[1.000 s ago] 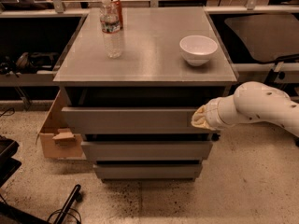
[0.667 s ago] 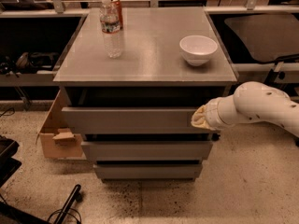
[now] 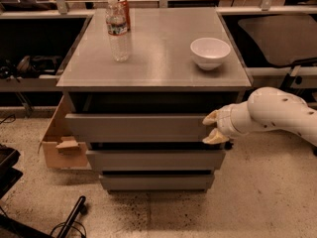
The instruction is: Close top drawer
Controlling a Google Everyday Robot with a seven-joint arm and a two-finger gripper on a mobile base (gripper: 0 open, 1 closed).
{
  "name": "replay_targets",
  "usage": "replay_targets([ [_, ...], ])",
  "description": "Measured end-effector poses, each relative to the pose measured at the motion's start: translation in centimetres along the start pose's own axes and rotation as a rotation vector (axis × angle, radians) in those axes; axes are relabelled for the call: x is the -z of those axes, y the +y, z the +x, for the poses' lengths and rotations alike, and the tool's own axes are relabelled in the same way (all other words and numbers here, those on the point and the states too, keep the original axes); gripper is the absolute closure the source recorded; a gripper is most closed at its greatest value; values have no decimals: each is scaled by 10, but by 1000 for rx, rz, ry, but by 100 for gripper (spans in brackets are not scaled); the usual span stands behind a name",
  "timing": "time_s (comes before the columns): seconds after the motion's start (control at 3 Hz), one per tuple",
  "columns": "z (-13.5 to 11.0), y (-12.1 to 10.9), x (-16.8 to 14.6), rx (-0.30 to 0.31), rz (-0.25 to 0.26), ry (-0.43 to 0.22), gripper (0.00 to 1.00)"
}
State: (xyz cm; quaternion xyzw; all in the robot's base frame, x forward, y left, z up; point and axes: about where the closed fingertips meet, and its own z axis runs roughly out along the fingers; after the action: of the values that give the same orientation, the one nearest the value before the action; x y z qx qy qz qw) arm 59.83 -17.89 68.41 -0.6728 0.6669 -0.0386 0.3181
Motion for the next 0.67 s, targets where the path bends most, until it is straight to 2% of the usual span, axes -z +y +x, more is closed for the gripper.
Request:
replay_targets([
  [0.33, 0, 0, 0, 0, 0, 0, 0],
  [0.67, 0, 0, 0, 0, 0, 0, 0],
])
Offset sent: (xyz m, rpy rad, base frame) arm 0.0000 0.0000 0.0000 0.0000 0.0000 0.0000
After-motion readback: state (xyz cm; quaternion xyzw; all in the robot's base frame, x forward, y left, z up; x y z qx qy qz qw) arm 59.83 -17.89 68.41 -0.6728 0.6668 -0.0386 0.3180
